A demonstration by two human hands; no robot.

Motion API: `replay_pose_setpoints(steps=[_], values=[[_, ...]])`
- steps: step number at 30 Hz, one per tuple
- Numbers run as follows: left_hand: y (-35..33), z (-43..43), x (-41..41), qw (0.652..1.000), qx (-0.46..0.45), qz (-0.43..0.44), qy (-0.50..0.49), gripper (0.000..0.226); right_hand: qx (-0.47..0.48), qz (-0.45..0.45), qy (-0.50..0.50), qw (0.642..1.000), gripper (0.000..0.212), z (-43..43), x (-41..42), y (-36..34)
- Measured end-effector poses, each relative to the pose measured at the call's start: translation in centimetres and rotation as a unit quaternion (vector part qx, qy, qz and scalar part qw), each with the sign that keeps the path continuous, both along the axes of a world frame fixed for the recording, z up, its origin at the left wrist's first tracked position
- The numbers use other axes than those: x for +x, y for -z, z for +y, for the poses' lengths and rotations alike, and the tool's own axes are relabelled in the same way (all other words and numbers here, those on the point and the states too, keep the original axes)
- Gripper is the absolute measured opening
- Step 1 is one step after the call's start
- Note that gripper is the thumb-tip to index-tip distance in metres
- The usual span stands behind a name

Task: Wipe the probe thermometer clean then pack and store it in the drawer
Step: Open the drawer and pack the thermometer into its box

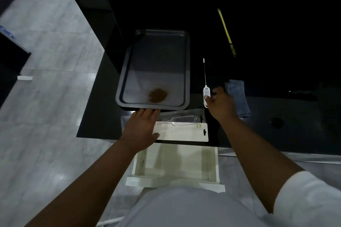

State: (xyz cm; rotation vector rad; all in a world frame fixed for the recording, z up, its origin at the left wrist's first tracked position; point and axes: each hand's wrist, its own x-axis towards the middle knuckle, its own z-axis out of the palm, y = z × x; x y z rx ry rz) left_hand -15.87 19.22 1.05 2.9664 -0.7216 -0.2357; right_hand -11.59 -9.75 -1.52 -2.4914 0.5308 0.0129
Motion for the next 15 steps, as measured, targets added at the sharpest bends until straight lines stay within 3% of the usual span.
replay_pose_setpoints(steps=[4, 8, 12, 15], values=[[0.3, 0.6, -0.7, 1.0, 0.001, 0.015, -0.013, 0.089, -0.088, 0.076, -0.024, 0.993, 0.053, 0.0, 1.5, 1.1], [0.0, 1.1, -1.1, 1.0, -0.004, 0.016, -0.021, 0.09, -0.104, 0.053, -0.012, 0.993, 0.047, -0.1, 2.3, 1.5], [-0.2, 1.3, -1.0, 0.999, -0.013, 0.027, -0.04, 0.089, -0.002, 0.002, 0.055, 0.998, 0.04, -0.9, 1.8, 1.2], [-0.2, 1.2, -0.7, 0.998, -0.015, 0.037, -0.047, 0.088, 0.091, -0.075, 0.003, 0.993, 0.038, -1.3, -0.3, -0.5]])
